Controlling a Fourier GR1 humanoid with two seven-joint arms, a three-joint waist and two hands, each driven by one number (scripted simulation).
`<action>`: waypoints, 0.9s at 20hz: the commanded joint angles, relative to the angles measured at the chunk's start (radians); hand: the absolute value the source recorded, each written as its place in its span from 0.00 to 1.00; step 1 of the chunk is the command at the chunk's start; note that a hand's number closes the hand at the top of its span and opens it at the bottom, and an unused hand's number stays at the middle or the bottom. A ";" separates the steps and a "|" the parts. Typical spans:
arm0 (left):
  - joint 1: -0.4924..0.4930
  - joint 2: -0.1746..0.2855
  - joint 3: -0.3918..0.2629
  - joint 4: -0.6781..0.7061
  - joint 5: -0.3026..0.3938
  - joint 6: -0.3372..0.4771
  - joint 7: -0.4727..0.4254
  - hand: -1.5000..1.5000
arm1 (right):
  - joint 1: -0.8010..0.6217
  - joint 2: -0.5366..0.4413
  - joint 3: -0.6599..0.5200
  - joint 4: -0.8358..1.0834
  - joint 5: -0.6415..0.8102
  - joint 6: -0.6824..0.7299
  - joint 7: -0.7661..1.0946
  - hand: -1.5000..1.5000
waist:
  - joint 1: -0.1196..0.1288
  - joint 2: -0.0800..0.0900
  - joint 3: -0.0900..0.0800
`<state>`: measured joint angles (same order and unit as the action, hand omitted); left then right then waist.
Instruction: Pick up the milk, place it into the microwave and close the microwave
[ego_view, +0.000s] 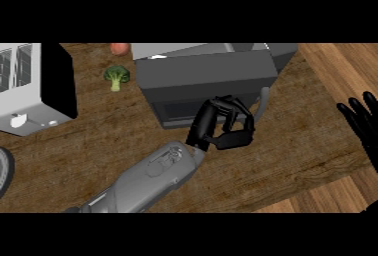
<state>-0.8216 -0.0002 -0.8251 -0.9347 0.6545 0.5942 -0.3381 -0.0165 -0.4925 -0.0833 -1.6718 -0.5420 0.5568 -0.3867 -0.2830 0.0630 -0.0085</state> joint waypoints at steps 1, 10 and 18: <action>-0.047 0.000 0.056 0.045 0.059 -0.008 -0.055 1.00 | -0.014 -0.014 0.006 -0.023 -0.030 0.008 0.031 0.00 | -0.021 0.012 -0.001; -0.125 0.000 0.105 0.139 0.155 -0.026 -0.111 1.00 | -0.050 -0.051 -0.011 -0.051 -0.087 0.014 0.074 0.00 | -0.058 0.019 0.002; -0.130 0.000 0.106 0.174 0.201 -0.033 -0.181 1.00 | -0.071 -0.075 -0.022 -0.057 -0.135 0.025 0.100 0.00 | -0.064 0.025 0.005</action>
<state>-0.8908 -0.0004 -0.7558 -0.8294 0.8285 0.5730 -0.5090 -0.0822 -0.5571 -0.1026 -1.7261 -0.6583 0.5753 -0.2990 -0.3383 0.0790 -0.0046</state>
